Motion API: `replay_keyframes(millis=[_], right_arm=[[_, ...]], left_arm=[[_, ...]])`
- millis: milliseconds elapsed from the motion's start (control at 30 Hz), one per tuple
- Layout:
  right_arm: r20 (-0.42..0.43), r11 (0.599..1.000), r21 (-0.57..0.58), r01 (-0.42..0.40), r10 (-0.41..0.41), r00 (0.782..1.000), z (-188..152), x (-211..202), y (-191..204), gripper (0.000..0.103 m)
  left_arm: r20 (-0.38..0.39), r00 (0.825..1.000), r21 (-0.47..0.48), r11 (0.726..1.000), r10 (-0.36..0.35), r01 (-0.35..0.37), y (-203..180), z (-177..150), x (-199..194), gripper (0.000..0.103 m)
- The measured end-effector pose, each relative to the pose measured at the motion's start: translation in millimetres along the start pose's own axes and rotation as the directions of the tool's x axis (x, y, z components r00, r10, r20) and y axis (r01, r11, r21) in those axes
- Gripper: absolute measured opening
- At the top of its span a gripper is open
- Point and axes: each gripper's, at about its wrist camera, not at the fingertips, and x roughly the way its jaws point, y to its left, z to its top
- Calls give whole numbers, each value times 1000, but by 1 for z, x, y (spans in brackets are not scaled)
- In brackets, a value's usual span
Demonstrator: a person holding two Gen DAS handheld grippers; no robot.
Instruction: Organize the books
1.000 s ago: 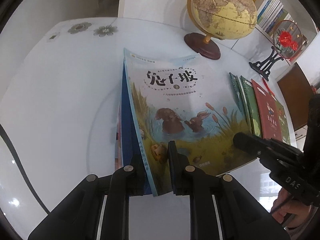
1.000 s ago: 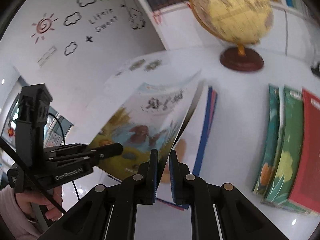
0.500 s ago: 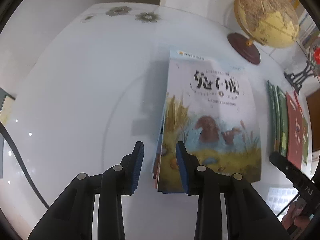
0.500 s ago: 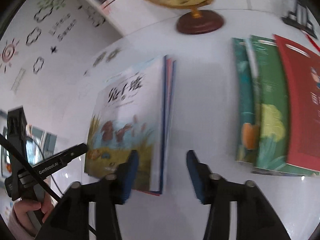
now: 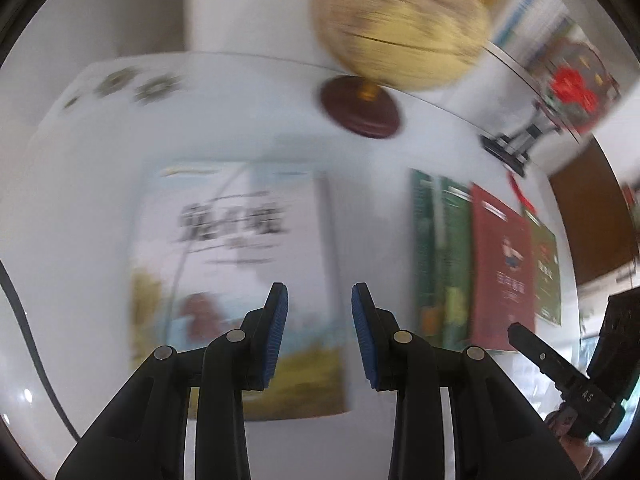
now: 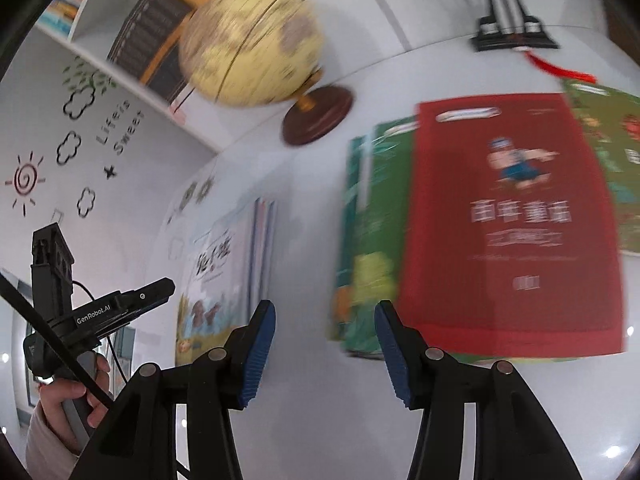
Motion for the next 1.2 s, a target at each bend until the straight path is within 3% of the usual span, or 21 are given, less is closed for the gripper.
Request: replay_keyframes(millis=[167,267,367,467,700,1067,1200], right_arm=[[52,998,27,54,-56,997,2,-36,-42,51],[77,997,43,70,-73,994,6,-52,-67,51],[94,994,63,89,-94,991,11,-63,-89,52],[96,992,74,100,-107,990,14,-68,-107,52],[64,990,78,116,-121,991,27,-61,-135,53],[16,995,69,73,-75,997,41,-46,-155,54],[8,994,82,66,-67,998,43,-39,-158,56]], left_arm=[[-60,997,91,995,-46,51,-58,3,29,30],[-46,995,122,988,-91,96,-87,4,42,30],[-25,996,145,985,-86,89,-110,5,52,30],[-59,995,145,985,-82,90,-124,10,67,31],[-97,992,132,987,-76,89,-140,11,89,30],[-141,988,101,992,-66,81,-150,8,110,30],[-143,984,80,990,-106,119,-150,8,111,41]])
